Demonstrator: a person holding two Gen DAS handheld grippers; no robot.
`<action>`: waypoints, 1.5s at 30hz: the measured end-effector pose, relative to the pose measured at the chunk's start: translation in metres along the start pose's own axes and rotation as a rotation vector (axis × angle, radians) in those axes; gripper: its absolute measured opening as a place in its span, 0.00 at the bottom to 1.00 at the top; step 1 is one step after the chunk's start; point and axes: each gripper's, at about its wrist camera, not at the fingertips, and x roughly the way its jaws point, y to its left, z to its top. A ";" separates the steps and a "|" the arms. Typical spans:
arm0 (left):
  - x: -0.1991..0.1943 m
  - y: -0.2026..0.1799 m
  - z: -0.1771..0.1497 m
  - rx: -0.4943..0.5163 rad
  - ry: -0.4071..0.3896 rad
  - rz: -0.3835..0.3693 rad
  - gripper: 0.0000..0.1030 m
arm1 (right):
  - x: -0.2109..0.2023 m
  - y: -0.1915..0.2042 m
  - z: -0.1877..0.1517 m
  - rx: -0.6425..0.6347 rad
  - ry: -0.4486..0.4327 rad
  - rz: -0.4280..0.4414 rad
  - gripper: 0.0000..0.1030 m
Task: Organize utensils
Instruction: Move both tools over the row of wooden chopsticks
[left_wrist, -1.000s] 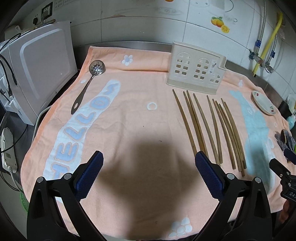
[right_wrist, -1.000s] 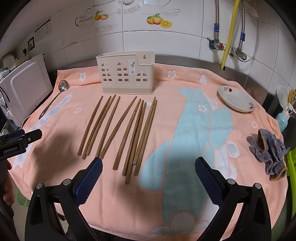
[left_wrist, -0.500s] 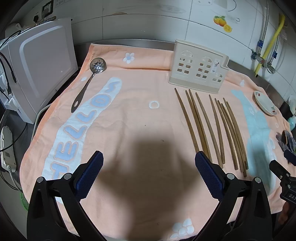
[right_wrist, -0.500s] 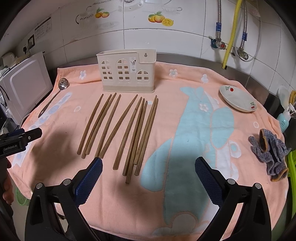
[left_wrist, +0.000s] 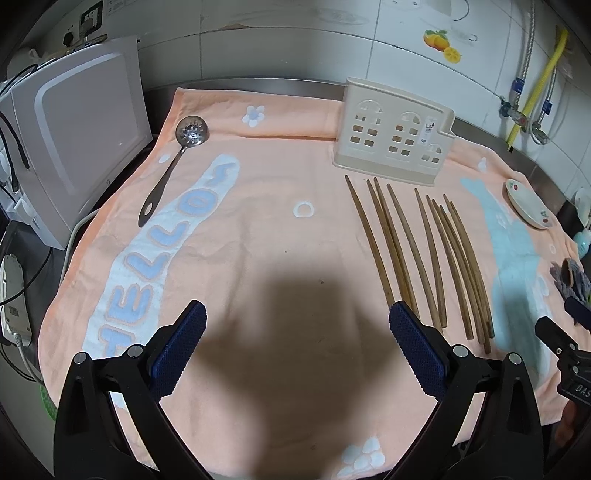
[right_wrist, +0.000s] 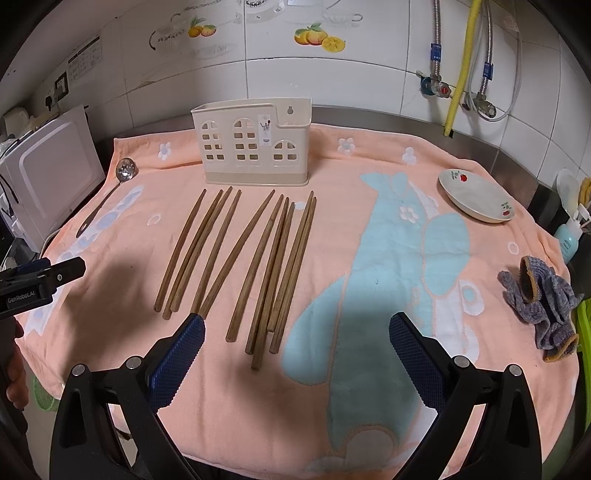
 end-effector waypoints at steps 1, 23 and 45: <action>0.000 0.000 0.000 0.000 -0.001 0.000 0.95 | 0.000 0.000 0.000 0.001 -0.001 0.001 0.94; -0.004 -0.013 0.009 0.020 -0.083 -0.008 0.95 | 0.015 -0.002 0.000 0.014 -0.020 0.041 0.89; 0.032 -0.021 0.010 0.019 -0.045 -0.063 0.87 | 0.063 -0.012 -0.002 0.090 0.064 0.109 0.43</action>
